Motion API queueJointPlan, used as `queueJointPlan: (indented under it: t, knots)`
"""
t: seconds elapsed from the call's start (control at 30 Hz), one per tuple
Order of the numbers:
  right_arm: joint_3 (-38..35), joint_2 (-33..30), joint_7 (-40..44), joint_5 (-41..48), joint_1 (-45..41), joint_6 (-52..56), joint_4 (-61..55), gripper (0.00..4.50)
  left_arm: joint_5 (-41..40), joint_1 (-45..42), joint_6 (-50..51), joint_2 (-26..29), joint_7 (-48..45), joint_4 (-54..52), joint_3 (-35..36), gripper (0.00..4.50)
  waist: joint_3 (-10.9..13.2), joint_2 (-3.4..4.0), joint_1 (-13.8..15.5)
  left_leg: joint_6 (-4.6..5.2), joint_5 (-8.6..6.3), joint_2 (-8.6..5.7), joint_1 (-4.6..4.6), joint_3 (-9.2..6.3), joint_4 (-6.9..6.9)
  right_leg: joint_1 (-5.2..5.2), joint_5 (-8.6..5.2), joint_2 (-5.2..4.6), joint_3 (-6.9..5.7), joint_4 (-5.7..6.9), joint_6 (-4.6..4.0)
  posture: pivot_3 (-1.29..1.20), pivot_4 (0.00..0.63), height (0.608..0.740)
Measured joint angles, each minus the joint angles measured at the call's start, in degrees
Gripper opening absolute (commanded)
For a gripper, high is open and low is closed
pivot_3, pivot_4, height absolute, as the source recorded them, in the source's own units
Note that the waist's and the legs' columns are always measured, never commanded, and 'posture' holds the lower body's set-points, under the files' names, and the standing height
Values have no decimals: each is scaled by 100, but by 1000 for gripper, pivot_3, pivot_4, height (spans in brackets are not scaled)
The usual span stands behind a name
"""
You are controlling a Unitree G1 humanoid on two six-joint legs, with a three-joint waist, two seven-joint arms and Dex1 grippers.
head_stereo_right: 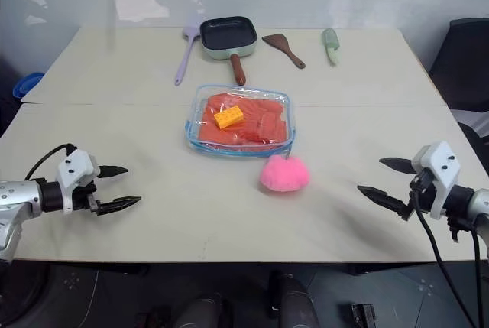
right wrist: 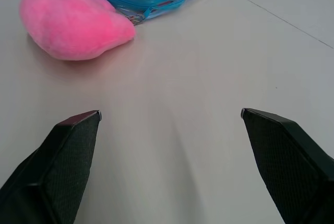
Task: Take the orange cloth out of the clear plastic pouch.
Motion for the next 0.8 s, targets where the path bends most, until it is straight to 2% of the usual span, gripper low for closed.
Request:
queueJointPlan:
  t: [0.43, 0.8]
  knots:
    - [1, 1, -46, -48, 4, -12, -32, 4500, 49, -93, -200, -54, 146, 89, 9, 4490, 0, 0, 9, -3, 2, -1, 1, 1, 0, 0, 0, 0, 1, 4, 0, 0, 150, 740]
    - [127, 47, -191, 0, 10, 70, -179, 4500, -230, -139, 250, -232, 237, -204, 60, 4490, 0, 0, 9, -10, 6, -2, 2, 5, 1, 1, 0, 0, 5, 16, -1, 0, 150, 740]
